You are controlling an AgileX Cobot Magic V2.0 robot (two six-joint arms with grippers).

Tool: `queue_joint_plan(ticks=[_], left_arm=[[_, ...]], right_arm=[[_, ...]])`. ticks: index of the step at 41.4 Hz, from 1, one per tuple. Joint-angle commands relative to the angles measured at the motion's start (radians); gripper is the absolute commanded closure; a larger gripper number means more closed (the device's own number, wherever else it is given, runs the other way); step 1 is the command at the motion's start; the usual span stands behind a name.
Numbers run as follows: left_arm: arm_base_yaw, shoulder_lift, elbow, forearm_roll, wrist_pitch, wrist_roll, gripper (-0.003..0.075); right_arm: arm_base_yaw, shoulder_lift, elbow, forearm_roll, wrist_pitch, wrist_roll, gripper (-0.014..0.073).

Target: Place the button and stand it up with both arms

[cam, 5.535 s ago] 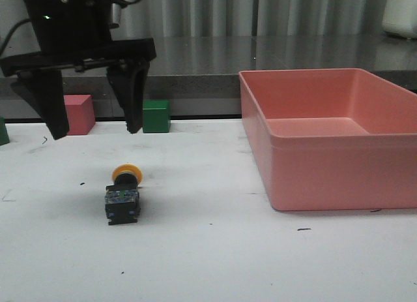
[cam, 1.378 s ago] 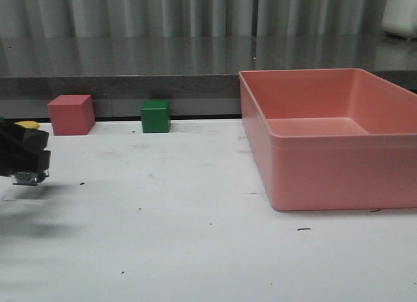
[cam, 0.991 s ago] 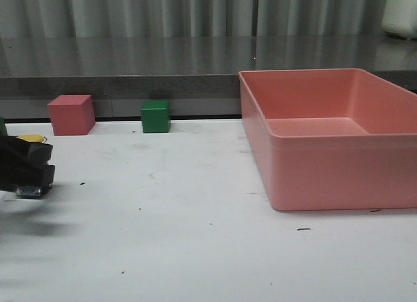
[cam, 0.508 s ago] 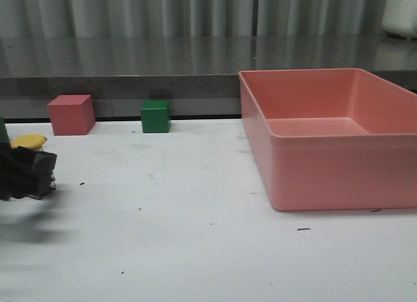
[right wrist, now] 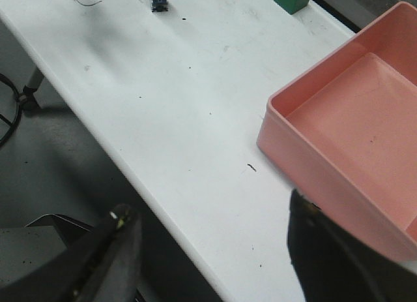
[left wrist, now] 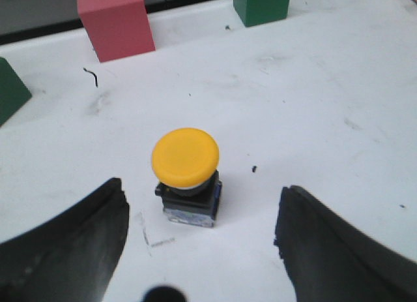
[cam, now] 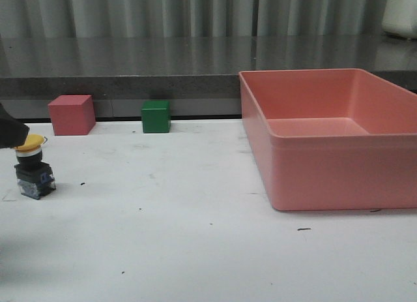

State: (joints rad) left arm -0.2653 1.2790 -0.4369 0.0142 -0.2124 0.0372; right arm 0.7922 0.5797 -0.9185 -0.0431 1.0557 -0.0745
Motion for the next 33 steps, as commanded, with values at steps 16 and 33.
queue_joint_plan(ticks=[16,33], left_arm=[[-0.017,-0.342,-0.461,-0.069,1.009,-0.013,0.0246],[-0.015,-0.687,-0.509,-0.038,1.311,-0.063,0.0246]], right_arm=[[-0.001,0.003,-0.023,-0.010,-0.061,-0.010,0.0096],[-0.001,0.003,-0.023,-0.027,-0.098,-0.010,0.0096]])
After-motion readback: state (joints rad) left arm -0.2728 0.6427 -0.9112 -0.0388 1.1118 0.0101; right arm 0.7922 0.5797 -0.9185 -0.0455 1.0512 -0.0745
